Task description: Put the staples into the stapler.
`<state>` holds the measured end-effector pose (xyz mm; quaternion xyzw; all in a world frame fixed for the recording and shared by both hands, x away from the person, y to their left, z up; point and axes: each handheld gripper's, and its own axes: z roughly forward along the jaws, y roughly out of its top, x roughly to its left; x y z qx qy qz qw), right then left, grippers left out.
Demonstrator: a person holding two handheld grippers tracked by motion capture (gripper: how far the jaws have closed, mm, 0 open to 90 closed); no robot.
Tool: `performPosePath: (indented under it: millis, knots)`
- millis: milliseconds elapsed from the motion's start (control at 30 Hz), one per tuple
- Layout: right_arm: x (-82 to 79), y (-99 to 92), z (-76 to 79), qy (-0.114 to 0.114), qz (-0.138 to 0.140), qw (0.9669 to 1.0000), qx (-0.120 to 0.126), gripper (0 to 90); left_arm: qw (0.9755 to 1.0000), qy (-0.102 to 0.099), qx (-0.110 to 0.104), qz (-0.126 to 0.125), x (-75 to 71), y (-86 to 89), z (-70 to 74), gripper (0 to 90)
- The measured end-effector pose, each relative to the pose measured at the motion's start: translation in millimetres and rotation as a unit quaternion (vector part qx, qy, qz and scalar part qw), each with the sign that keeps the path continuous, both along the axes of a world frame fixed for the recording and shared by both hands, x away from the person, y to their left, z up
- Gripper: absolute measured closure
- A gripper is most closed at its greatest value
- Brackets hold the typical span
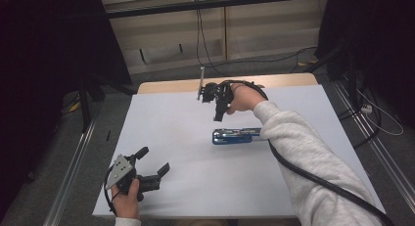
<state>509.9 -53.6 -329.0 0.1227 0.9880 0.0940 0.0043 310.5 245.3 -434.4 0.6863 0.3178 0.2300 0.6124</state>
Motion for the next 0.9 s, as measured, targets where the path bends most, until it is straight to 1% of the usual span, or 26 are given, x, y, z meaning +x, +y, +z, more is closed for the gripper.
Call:
performPosePath:
  millis: [233, 267, 400, 433, 467, 500, 533, 567, 600, 800, 900]
  knots:
    - [-0.5, 1.4, -1.7, 0.000, 0.000, 1.0000, 0.000, 79.2, 1.0000, 0.001, 0.003, -0.003, 0.0, 0.4, -0.1, 2.9]
    - [-0.8, 2.3, -2.9, 0.000, 0.001, 1.0000, 0.000, 79.2, 1.0000, 0.003, 0.003, -0.003, -0.2, -0.1, -0.4, 2.9]
    - [-1.3, 4.2, -5.4, 0.003, 0.001, 1.0000, 0.000, 79.2, 1.0000, 0.002, 0.007, -0.004, -0.2, -0.1, -0.2, 2.8]
    - [-1.5, 5.3, -7.5, 0.003, 0.004, 1.0000, -0.002, 79.2, 1.0000, 0.003, 0.003, -0.002, -0.2, -0.3, -0.3, 2.9]
    - [-2.0, 5.8, -8.5, 0.004, 0.001, 1.0000, -0.001, 79.2, 1.0000, 0.003, 0.003, -0.002, -0.2, -0.2, -0.3, 2.9]
    - [-1.7, 5.8, -9.9, 0.005, 0.005, 1.0000, 0.001, 79.2, 1.0000, 0.002, 0.004, -0.002, -0.1, 0.0, -0.2, 2.9]
    - [-1.7, 6.0, -10.4, 0.003, 0.004, 1.0000, -0.003, 79.2, 1.0000, 0.001, 0.003, -0.003, -0.1, 0.1, -0.2, 2.8]
    - [-1.7, 6.0, -10.4, 0.003, 0.004, 1.0000, -0.003, 79.2, 1.0000, -0.002, 0.007, -0.004, 0.2, 0.6, 0.0, 2.8]
    - [-1.4, 5.7, -11.5, 0.006, 0.004, 1.0000, -0.002, 79.2, 1.0000, -0.001, 0.007, -0.004, 0.1, 0.5, 0.0, 2.9]
    - [-1.3, 4.9, -15.2, 0.007, 0.004, 1.0000, -0.001, 79.2, 1.0000, 0.000, 0.006, -0.004, 0.0, 0.1, -0.1, 2.8]
    - [-2.0, 4.4, -19.0, 0.009, 0.003, 0.9999, -0.005, 79.2, 1.0000, 0.001, 0.006, -0.004, -0.2, -0.1, -0.1, 2.9]
